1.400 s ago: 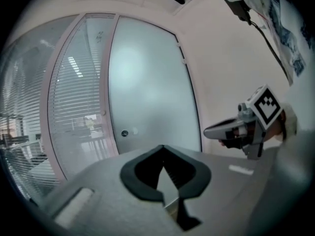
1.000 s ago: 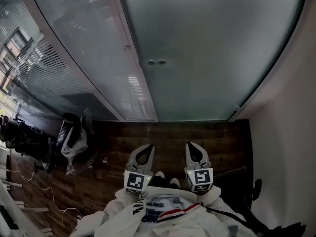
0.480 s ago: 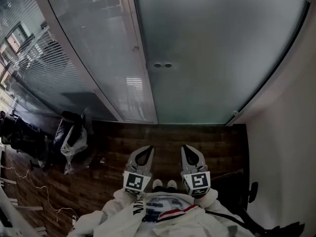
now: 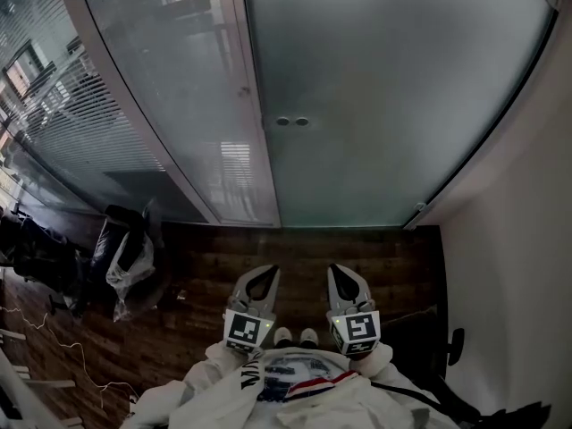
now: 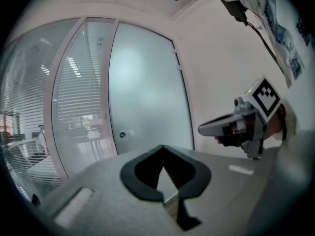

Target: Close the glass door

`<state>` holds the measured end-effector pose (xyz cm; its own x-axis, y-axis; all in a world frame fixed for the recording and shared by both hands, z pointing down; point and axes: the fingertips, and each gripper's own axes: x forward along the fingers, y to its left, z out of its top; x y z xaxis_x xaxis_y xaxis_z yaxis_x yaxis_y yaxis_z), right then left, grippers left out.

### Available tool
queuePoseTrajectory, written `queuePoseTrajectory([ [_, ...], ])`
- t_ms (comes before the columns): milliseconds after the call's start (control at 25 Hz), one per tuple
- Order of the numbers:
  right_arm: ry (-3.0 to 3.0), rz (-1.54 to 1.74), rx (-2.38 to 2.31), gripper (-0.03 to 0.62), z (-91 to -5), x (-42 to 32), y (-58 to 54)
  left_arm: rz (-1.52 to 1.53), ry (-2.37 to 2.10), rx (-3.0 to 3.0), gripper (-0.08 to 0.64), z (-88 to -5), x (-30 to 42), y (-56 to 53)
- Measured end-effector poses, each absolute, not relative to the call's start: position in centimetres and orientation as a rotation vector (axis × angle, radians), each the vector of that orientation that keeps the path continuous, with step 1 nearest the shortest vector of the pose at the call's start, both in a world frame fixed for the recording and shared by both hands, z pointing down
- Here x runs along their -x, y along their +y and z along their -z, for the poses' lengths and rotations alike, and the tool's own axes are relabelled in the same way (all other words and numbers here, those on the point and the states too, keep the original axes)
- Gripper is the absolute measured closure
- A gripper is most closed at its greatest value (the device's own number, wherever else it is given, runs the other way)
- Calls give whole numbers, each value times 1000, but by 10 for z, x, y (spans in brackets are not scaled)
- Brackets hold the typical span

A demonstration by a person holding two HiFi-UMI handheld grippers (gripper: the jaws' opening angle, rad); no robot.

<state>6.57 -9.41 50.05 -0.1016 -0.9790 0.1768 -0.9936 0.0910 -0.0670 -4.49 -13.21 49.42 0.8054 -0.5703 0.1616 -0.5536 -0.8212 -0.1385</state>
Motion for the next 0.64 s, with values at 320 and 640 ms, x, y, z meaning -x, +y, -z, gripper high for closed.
queuePoseTrajectory([
  [320,-2248,-276,-2050,588,-503,-63,-100,316,902,2897,565,-496,51,-136],
  [640,-2249,-276,-2024,588,-510,-57,-104,337,932,2895,565,-504,61,-137],
])
